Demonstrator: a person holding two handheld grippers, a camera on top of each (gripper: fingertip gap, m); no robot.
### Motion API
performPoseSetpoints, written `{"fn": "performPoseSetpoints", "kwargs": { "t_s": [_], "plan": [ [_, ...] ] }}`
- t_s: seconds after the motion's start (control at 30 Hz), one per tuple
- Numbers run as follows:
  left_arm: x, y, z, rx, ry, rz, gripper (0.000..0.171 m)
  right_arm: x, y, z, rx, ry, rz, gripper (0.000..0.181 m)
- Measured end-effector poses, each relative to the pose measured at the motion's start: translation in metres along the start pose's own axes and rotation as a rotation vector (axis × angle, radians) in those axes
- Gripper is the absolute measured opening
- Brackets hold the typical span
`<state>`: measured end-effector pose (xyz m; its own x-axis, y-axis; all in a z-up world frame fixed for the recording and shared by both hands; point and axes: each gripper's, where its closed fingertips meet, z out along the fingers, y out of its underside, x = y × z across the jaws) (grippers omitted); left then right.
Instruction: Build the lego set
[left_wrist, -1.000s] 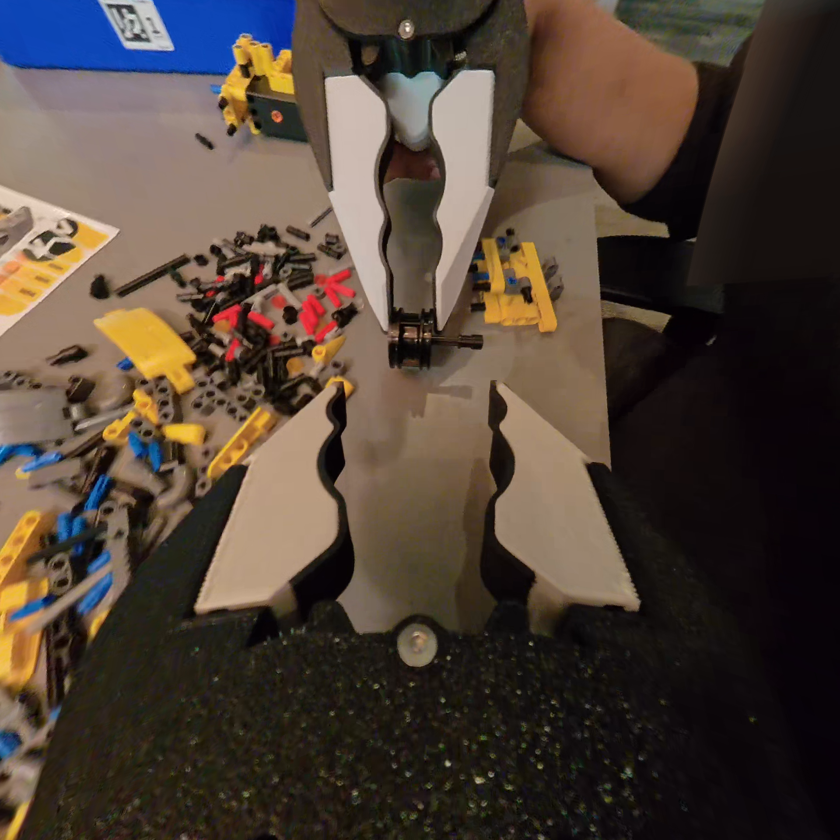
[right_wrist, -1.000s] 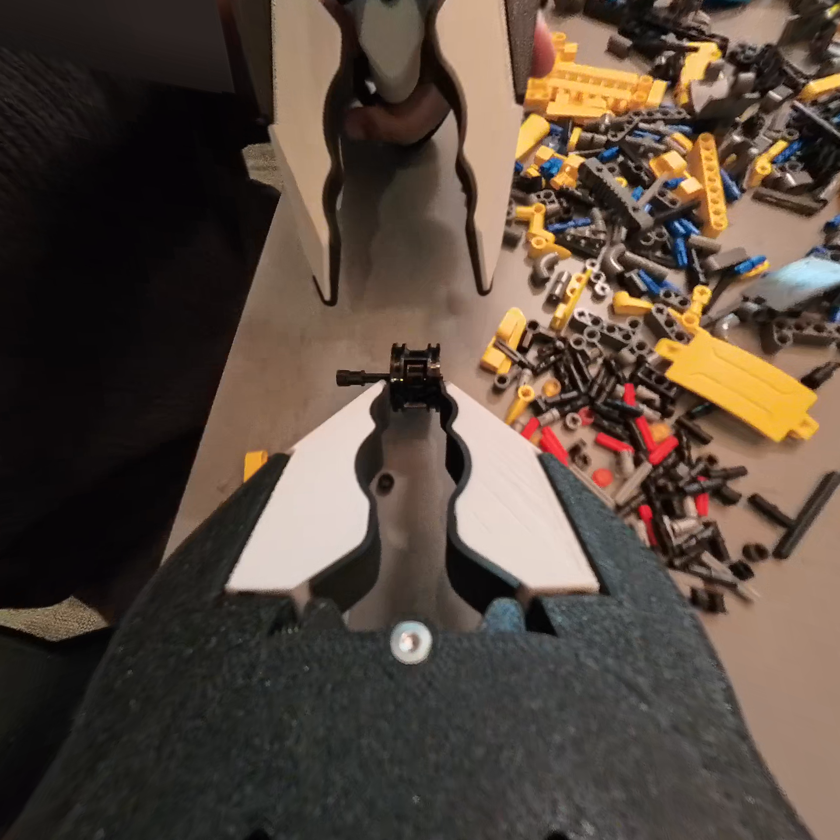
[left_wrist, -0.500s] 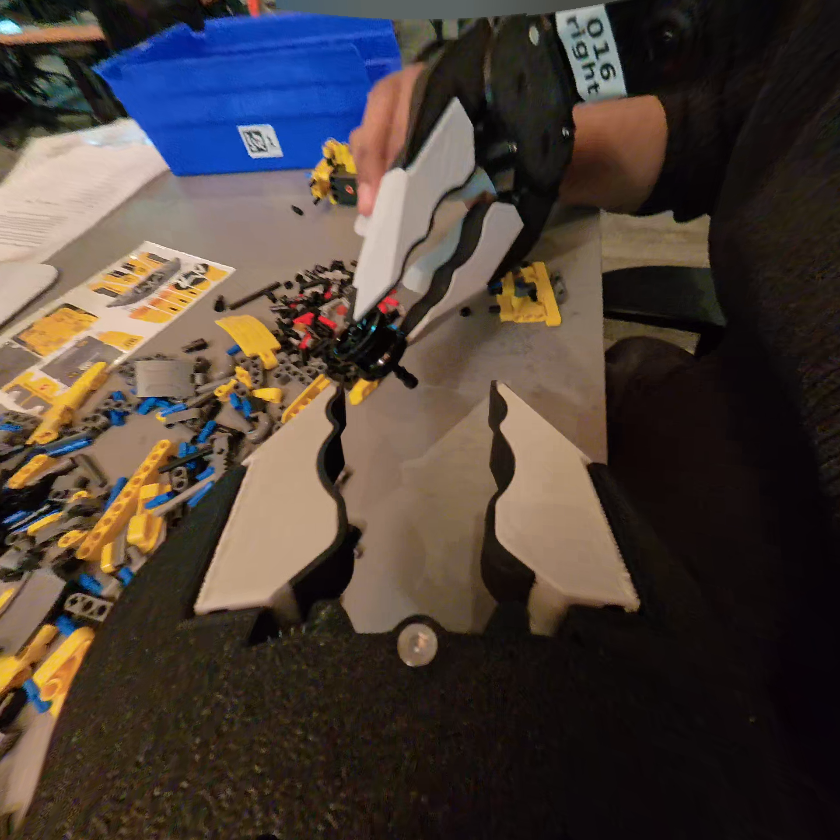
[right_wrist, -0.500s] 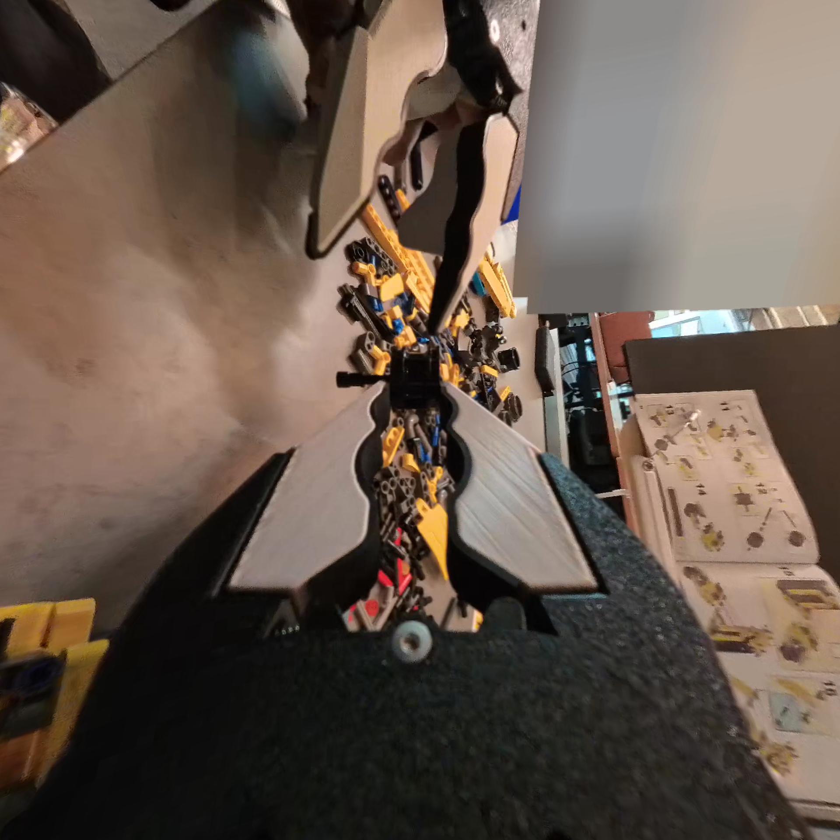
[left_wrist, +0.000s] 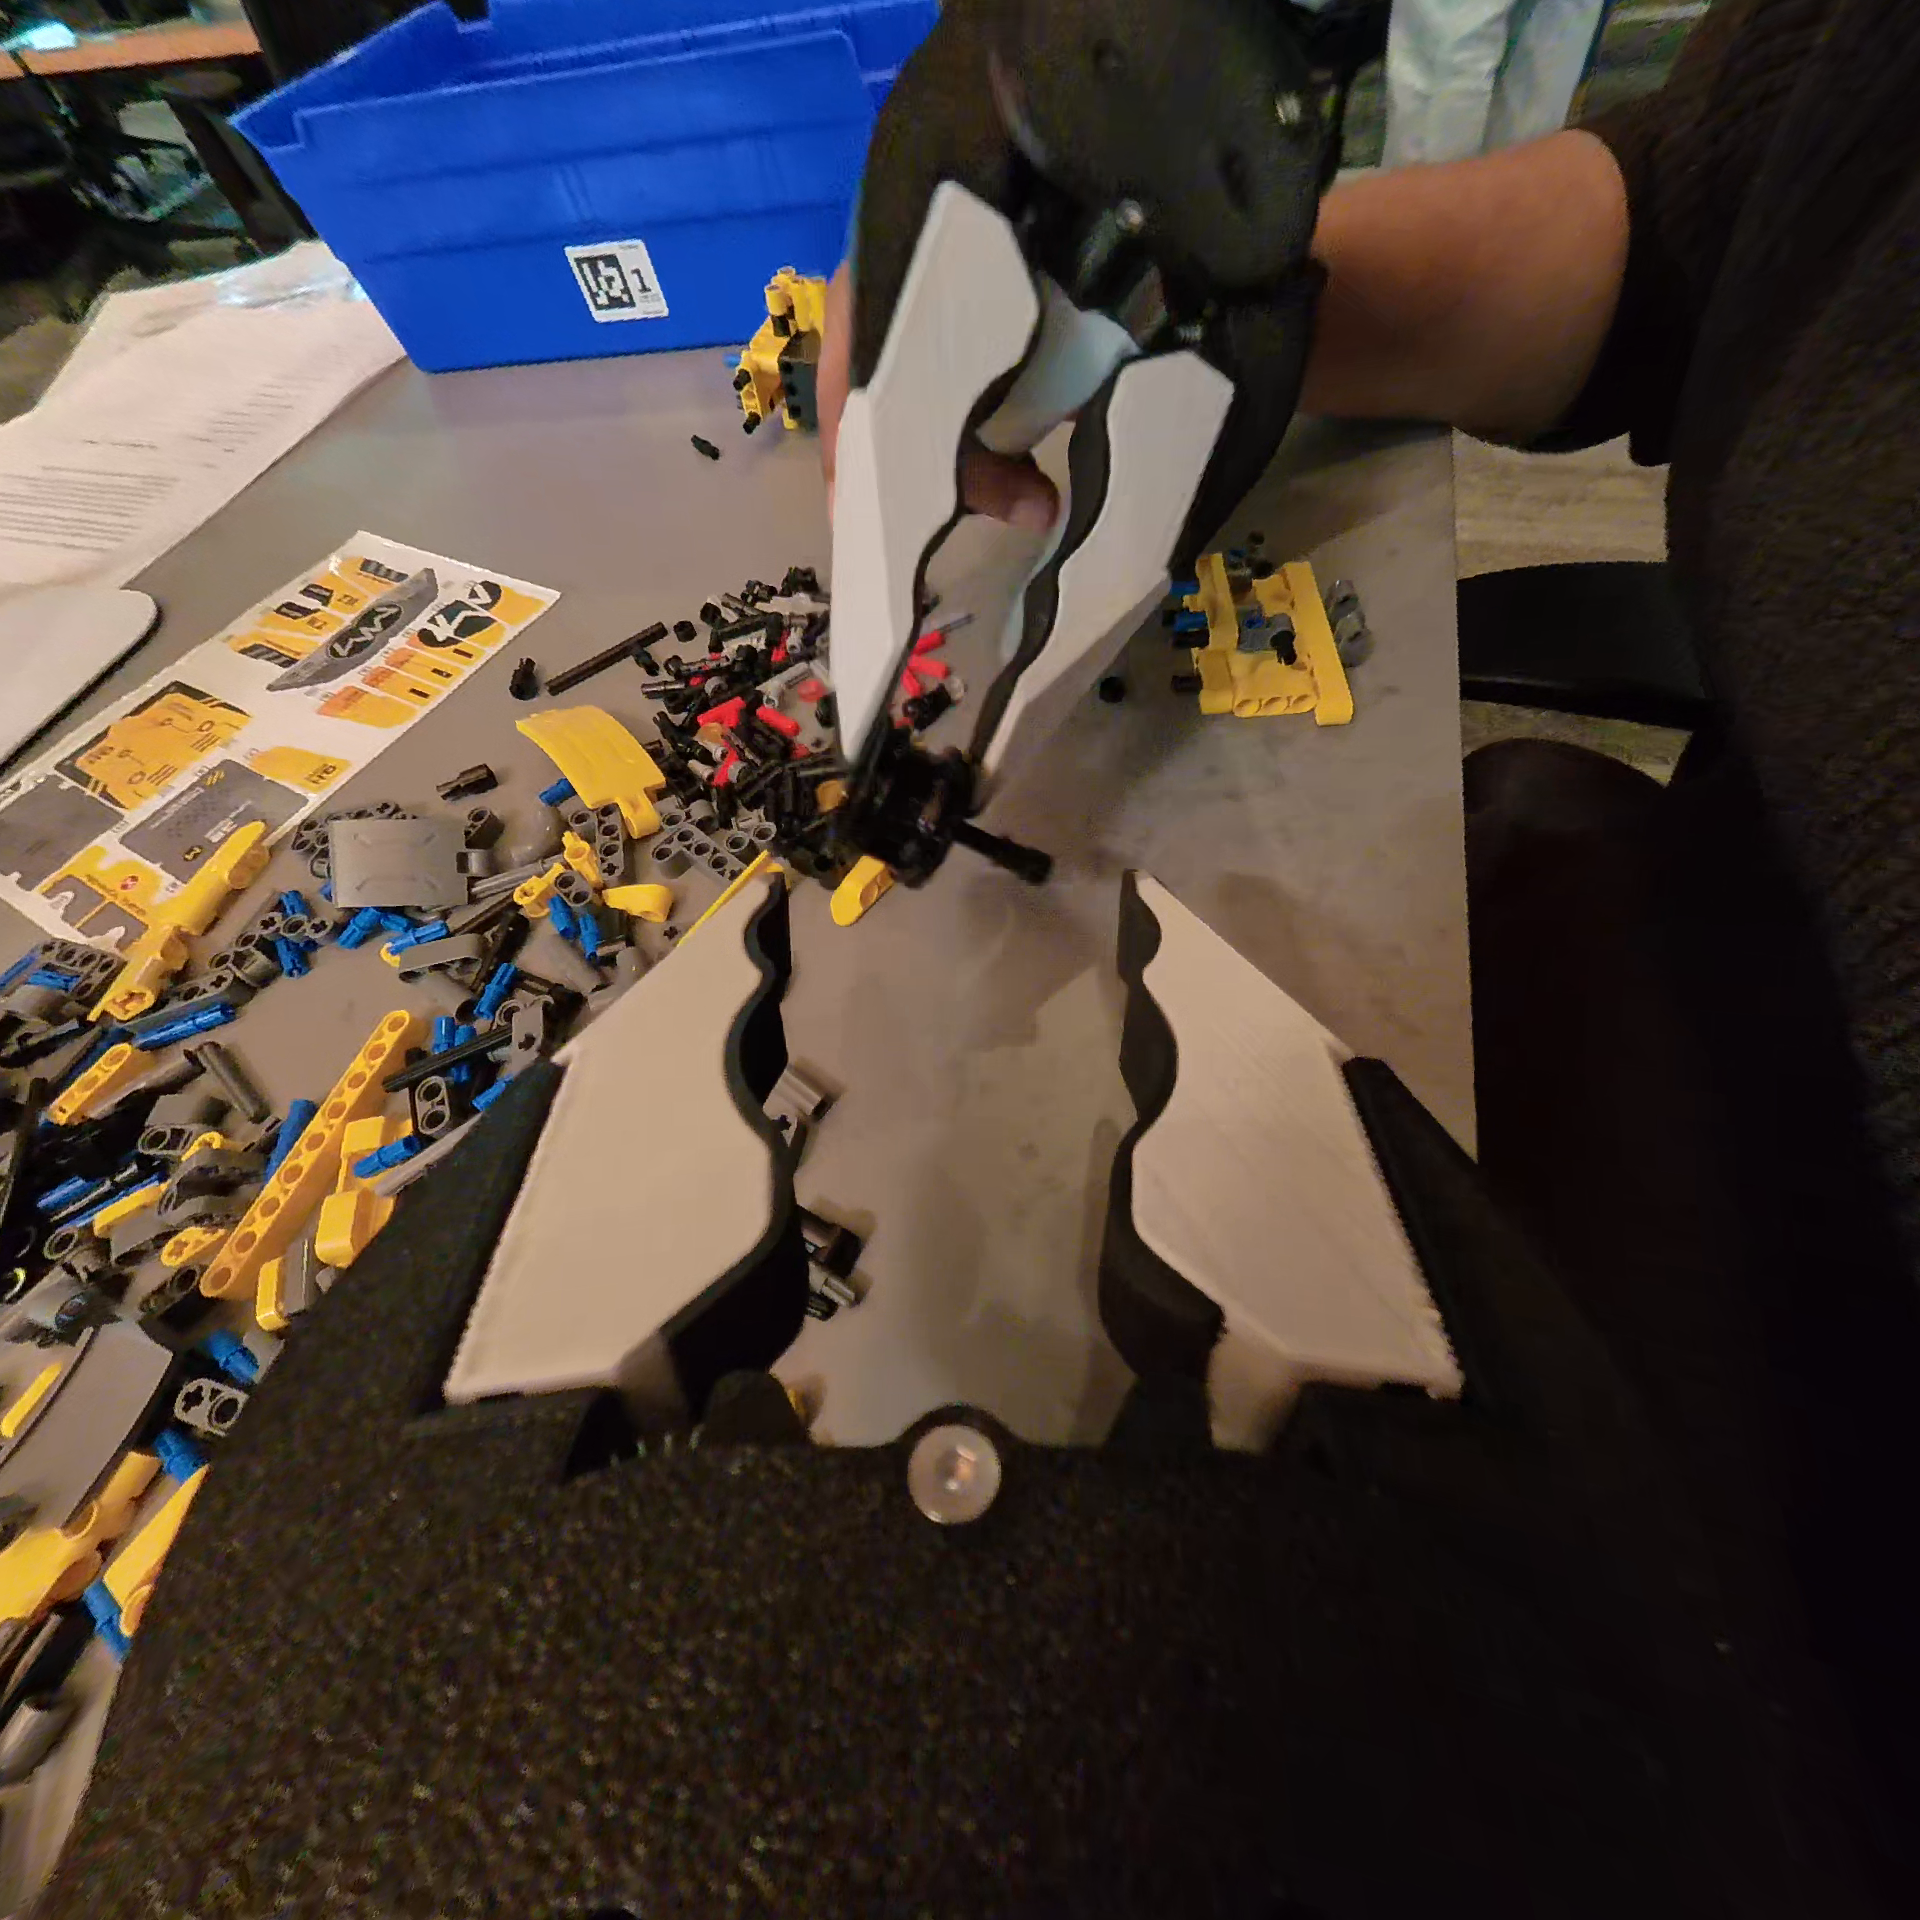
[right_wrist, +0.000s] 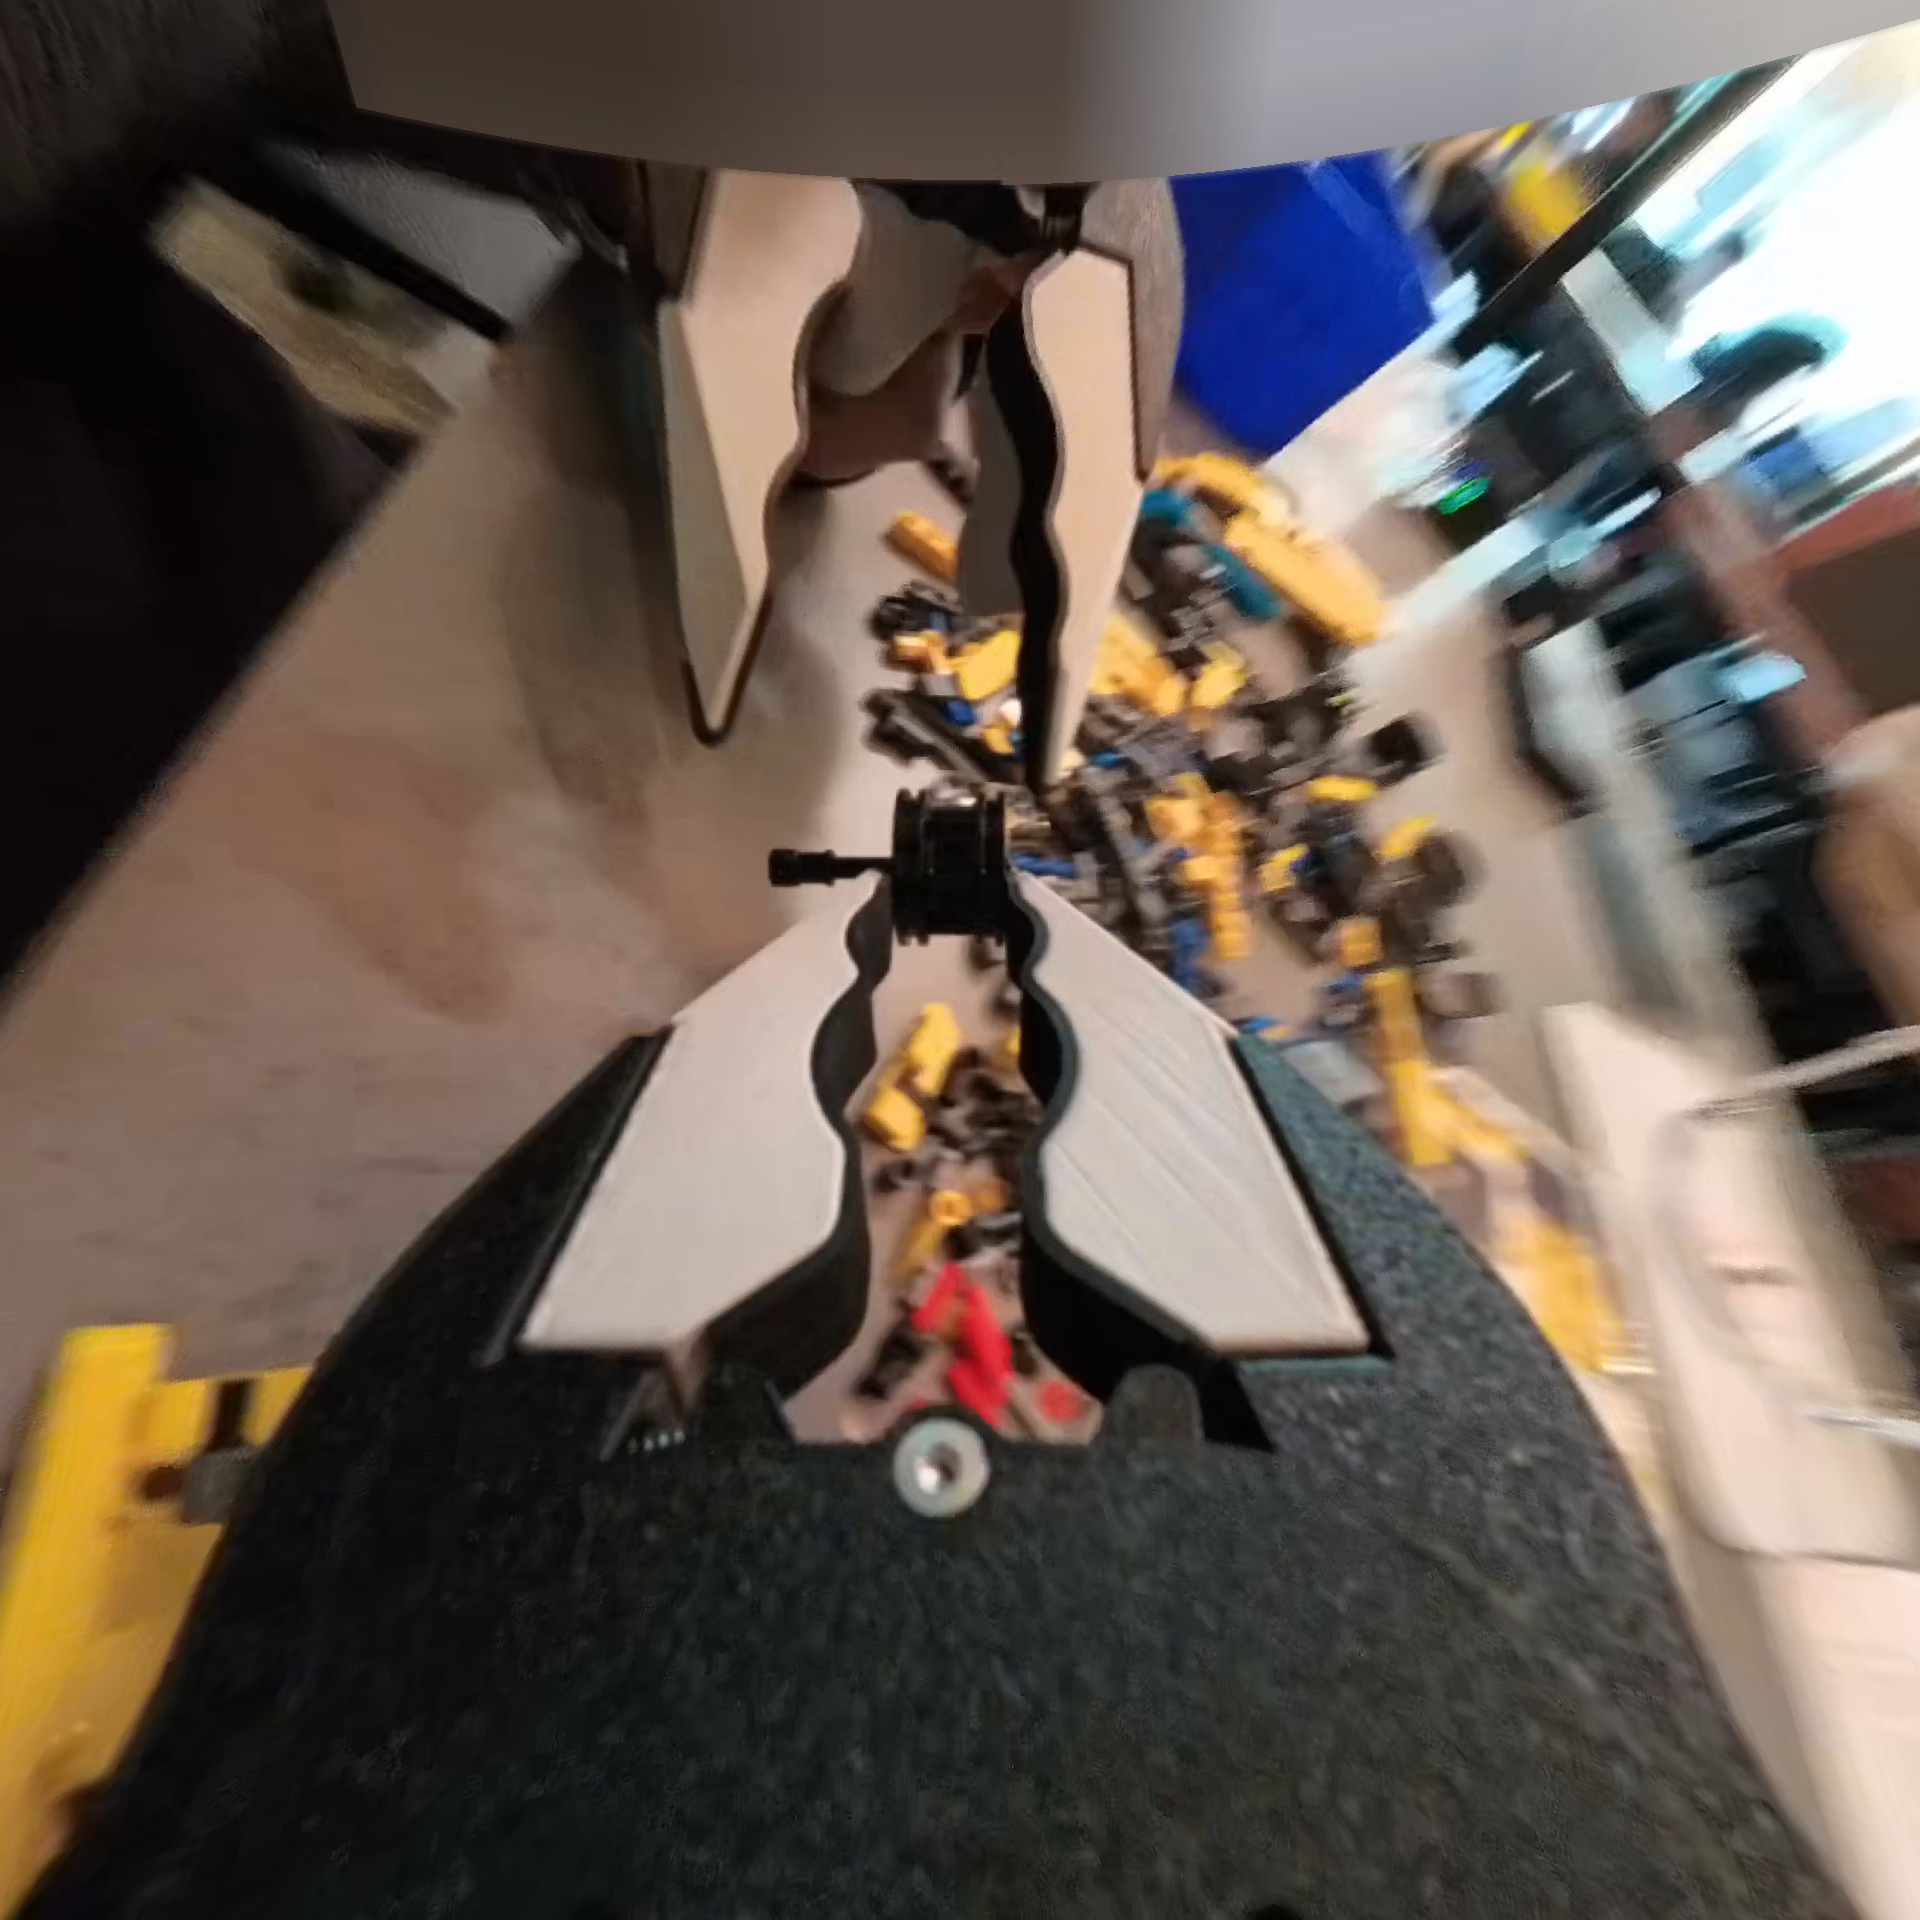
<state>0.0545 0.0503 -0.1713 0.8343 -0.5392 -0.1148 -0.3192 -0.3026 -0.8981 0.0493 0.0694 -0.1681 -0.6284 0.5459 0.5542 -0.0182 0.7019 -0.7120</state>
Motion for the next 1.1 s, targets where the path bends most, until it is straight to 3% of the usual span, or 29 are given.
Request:
{"fn": "performPoseSetpoints", "kwargs": {
  "t_s": [0.1, 0.23, 0.5, 0.77, 1.1],
  "plan": [
    [0.003, 0.005, 0.005, -0.043, 0.014, 0.012, 0.063, -0.017, 0.006, 0.006, -0.033, -0.223, 0.321, 0.021],
    [0.011, 0.014, 0.012, -0.108, 0.048, 0.049, 0.063, -0.034, 0.017, 0.009, -0.066, -0.360, 0.487, 0.021],
    [0.019, 0.030, 0.023, -0.231, 0.090, 0.068, 0.063, -0.043, 0.021, 0.011, -0.090, -0.398, 0.497, 0.023],
    [0.018, 0.029, 0.022, -0.225, 0.097, 0.049, 0.063, -0.036, 0.018, 0.007, -0.074, -0.345, 0.486, 0.060],
    [0.020, 0.030, 0.023, -0.228, 0.095, 0.063, 0.062, -0.050, 0.014, 0.006, -0.106, -0.385, 0.445, 0.060]
  ]
}}
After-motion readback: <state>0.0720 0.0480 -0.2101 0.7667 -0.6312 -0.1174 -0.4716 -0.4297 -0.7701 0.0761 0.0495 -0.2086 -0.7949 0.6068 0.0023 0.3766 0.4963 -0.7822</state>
